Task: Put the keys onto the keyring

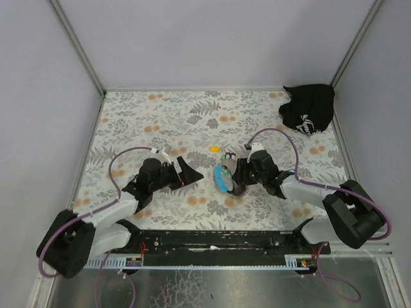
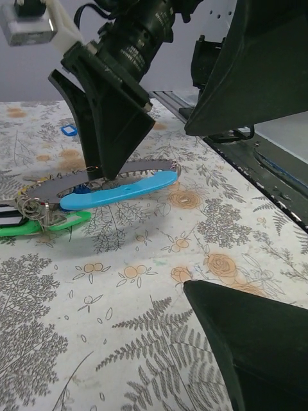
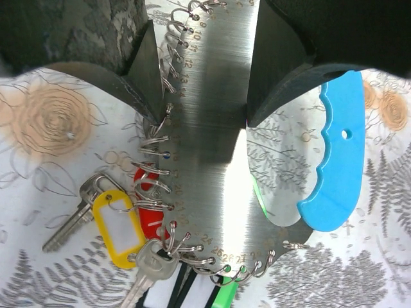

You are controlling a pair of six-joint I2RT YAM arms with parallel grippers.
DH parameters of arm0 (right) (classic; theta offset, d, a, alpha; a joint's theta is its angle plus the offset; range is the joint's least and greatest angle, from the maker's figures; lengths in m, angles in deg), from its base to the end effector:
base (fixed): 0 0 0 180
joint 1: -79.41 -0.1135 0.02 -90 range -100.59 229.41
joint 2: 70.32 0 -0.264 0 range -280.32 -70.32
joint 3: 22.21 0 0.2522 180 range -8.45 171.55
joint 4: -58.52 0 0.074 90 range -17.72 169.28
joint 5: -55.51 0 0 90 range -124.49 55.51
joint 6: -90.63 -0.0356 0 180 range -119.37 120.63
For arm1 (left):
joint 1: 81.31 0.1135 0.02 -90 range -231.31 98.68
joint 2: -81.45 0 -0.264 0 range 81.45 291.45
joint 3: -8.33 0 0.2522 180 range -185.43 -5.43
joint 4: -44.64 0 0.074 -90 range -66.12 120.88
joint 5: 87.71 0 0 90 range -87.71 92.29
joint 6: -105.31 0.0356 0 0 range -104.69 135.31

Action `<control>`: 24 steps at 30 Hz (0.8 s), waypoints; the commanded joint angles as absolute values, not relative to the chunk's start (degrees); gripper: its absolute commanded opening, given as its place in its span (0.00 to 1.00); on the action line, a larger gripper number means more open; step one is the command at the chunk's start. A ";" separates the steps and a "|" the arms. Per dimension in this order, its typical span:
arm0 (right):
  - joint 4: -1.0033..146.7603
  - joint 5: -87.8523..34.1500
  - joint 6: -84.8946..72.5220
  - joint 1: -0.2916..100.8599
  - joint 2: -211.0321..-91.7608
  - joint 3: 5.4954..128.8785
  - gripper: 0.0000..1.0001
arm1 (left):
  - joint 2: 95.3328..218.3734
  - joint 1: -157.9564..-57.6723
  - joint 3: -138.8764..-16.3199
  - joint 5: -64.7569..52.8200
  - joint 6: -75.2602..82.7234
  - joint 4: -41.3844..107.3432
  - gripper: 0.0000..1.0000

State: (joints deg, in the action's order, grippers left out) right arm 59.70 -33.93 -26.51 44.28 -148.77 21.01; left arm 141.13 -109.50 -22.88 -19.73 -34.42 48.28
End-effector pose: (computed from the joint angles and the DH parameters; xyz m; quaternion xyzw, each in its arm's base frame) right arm 0.2135 0.1507 0.1616 -0.0644 0.8903 0.2368 0.3836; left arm 0.1749 -0.1089 0.1762 -0.0535 0.8317 -0.4575 0.3099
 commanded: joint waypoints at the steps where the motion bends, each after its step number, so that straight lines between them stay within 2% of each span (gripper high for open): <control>1: 51.55 -30.23 -25.74 42.77 -147.67 20.25 0.39 | 149.85 -112.16 -23.42 -18.85 -38.51 64.98 0.92; 10: 48.81 -30.18 -24.98 41.14 -148.39 19.34 0.40 | 169.38 -114.48 -27.57 -22.03 -43.23 78.72 0.82; 16: 47.79 -30.64 -24.62 40.42 -148.91 18.89 0.40 | 174.99 -115.63 -29.54 -21.29 -44.15 81.82 0.74; 18: 47.63 -30.94 -24.52 40.26 -149.20 19.02 0.41 | 176.47 -116.03 -30.06 -21.15 -44.50 82.59 0.68; 20: 47.71 -31.10 -24.30 40.14 -149.68 19.29 0.41 | 177.92 -116.21 -30.43 -21.30 -44.78 83.34 0.54; 24: 47.67 -31.23 -24.00 39.88 -150.20 19.54 0.41 | 179.48 -116.34 -30.69 -21.78 -44.94 84.97 0.34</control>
